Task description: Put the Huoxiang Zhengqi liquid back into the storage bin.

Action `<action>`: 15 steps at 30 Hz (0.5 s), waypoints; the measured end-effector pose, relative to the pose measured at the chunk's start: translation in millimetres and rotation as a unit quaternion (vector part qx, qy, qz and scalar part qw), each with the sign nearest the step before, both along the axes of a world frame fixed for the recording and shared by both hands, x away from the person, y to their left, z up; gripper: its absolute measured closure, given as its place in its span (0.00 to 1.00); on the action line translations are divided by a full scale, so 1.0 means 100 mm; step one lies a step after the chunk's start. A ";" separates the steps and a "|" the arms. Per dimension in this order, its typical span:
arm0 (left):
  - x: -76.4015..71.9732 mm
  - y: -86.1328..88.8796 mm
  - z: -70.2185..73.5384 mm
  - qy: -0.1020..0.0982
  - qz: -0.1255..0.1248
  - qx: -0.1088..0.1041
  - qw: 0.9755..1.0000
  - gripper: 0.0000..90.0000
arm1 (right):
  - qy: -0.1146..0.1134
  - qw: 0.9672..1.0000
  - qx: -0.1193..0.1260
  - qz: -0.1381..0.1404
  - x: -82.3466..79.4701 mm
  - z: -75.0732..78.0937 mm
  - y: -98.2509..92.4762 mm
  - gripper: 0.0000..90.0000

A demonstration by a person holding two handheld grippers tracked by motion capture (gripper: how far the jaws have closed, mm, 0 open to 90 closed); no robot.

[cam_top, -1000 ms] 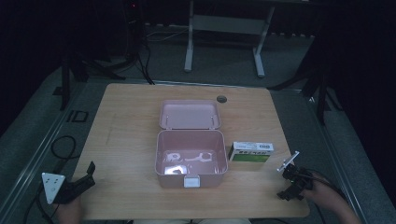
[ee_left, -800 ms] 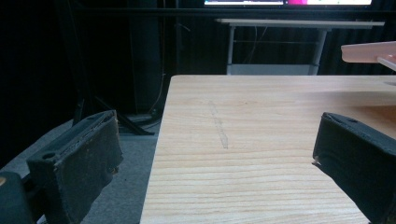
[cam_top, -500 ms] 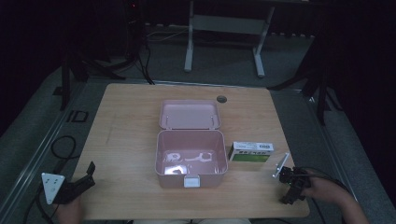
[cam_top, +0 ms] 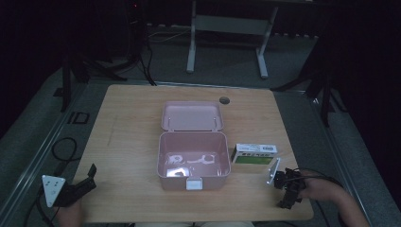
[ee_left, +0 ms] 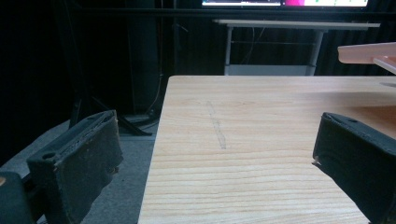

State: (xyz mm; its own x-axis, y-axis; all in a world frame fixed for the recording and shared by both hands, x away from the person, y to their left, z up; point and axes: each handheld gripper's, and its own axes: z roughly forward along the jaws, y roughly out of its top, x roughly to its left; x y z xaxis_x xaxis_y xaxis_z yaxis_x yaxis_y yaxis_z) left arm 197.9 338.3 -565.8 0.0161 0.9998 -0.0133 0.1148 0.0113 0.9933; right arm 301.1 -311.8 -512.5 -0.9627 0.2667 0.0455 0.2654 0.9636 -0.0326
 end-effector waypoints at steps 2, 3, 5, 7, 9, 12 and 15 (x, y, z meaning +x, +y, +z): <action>0.00 0.00 0.00 0.000 -0.001 -0.001 1.000 0.01 | 0.009 1.000 0.001 0.010 0.00 0.01 0.05 0.15; 0.00 0.00 0.00 0.000 -0.001 0.000 1.000 0.01 | 0.012 1.000 0.003 0.013 0.00 0.02 0.08 0.15; 0.00 0.00 0.00 -0.002 -0.001 0.000 1.000 0.01 | 0.011 1.000 0.008 0.016 0.01 0.03 0.14 0.15; 0.00 0.00 0.00 -0.001 -0.001 -0.001 1.000 0.01 | 0.010 1.000 0.007 0.025 0.01 0.05 0.19 0.15; 0.00 0.00 0.00 -0.002 -0.002 -0.001 1.000 0.01 | 0.007 0.999 0.000 0.033 0.01 0.05 0.24 0.16; 0.00 0.00 0.00 -0.002 -0.002 -0.001 1.000 0.01 | 0.007 0.999 -0.003 0.046 0.02 0.05 0.32 0.15; 0.00 0.00 0.00 -0.002 -0.002 -0.001 1.000 0.01 | 0.007 0.999 0.000 0.053 0.02 0.07 0.41 0.15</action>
State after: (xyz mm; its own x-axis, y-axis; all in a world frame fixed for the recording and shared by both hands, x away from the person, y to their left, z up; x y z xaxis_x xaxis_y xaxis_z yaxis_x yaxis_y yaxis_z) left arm 197.8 338.2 -566.0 0.0211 0.9997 -0.0154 0.1110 0.0130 0.9937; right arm 303.4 -270.9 -505.4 -0.9849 0.1627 0.0592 0.1608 0.9863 -0.0361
